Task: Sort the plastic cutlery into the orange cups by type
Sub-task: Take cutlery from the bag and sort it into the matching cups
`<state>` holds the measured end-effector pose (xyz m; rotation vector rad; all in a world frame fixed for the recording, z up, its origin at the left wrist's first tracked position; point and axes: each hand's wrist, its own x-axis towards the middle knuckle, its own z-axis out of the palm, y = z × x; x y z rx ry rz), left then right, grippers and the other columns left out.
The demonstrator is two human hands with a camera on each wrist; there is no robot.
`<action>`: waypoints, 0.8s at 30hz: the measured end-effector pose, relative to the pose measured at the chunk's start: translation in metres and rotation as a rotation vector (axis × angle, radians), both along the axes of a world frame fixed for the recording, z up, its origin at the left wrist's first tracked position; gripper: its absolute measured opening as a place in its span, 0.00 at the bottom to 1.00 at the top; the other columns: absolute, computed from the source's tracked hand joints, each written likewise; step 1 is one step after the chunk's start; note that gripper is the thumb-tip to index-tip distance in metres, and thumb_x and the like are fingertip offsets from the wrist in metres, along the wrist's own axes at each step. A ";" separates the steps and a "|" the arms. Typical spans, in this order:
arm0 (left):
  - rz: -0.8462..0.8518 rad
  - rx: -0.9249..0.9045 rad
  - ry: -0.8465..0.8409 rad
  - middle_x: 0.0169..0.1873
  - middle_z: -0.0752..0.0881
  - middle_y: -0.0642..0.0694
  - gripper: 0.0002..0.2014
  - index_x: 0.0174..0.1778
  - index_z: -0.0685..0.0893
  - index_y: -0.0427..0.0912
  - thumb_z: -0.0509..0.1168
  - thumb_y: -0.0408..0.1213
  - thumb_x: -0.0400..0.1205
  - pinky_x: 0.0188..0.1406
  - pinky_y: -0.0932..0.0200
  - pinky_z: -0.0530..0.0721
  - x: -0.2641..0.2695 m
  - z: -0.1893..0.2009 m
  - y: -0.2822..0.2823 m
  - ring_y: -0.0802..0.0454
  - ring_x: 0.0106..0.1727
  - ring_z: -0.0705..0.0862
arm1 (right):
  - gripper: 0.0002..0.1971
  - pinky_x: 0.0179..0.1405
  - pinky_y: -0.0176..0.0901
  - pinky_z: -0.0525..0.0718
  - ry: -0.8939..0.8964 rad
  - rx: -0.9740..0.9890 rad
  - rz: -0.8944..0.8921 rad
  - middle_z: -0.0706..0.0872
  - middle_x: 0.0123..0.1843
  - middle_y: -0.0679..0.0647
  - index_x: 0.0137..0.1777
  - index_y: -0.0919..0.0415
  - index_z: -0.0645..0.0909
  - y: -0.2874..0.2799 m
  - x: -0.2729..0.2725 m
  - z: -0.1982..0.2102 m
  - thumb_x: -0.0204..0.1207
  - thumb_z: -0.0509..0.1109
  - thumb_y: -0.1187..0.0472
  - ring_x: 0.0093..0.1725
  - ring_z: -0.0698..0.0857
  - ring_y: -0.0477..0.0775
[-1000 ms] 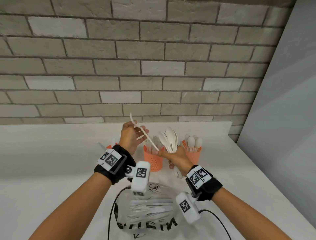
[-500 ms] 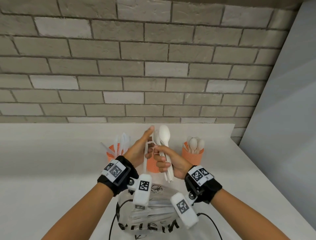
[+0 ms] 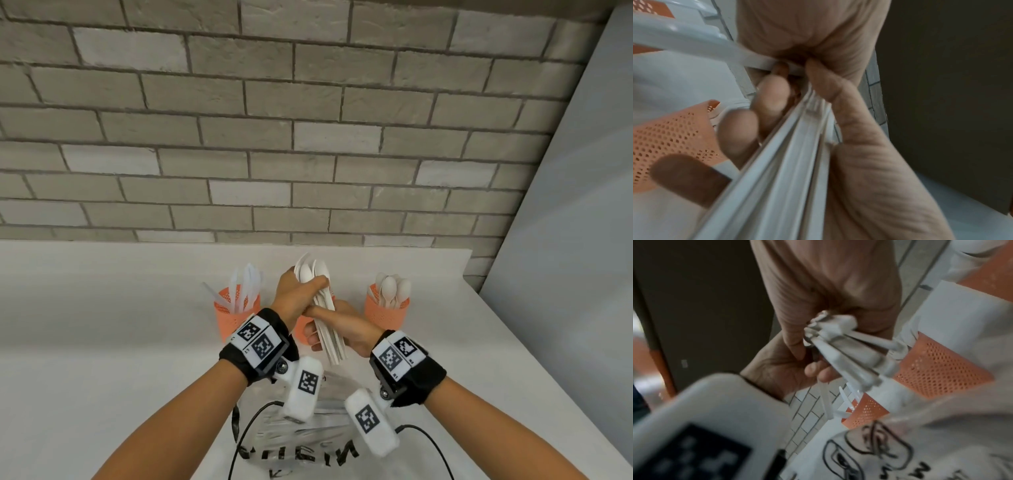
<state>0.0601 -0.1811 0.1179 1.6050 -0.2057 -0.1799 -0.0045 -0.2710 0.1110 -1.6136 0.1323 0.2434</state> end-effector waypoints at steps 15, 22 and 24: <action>-0.031 -0.039 0.164 0.50 0.85 0.39 0.17 0.55 0.83 0.39 0.63 0.49 0.81 0.39 0.58 0.79 -0.010 -0.005 0.006 0.40 0.53 0.83 | 0.14 0.12 0.31 0.68 -0.038 0.389 -0.197 0.74 0.21 0.48 0.47 0.58 0.74 -0.020 0.011 -0.023 0.81 0.59 0.47 0.14 0.68 0.41; 0.003 -0.037 0.077 0.26 0.80 0.48 0.10 0.39 0.84 0.39 0.65 0.41 0.81 0.15 0.74 0.70 -0.007 -0.018 -0.006 0.65 0.16 0.77 | 0.15 0.15 0.34 0.73 -0.115 0.277 -0.195 0.78 0.27 0.52 0.45 0.59 0.79 -0.015 0.008 -0.028 0.82 0.60 0.48 0.17 0.74 0.44; 0.036 -0.064 0.078 0.27 0.80 0.48 0.11 0.37 0.82 0.41 0.63 0.42 0.83 0.18 0.71 0.71 -0.005 -0.019 -0.007 0.60 0.21 0.77 | 0.16 0.19 0.35 0.77 -0.119 0.263 -0.198 0.81 0.30 0.52 0.46 0.59 0.81 -0.019 0.007 -0.028 0.82 0.59 0.48 0.21 0.78 0.45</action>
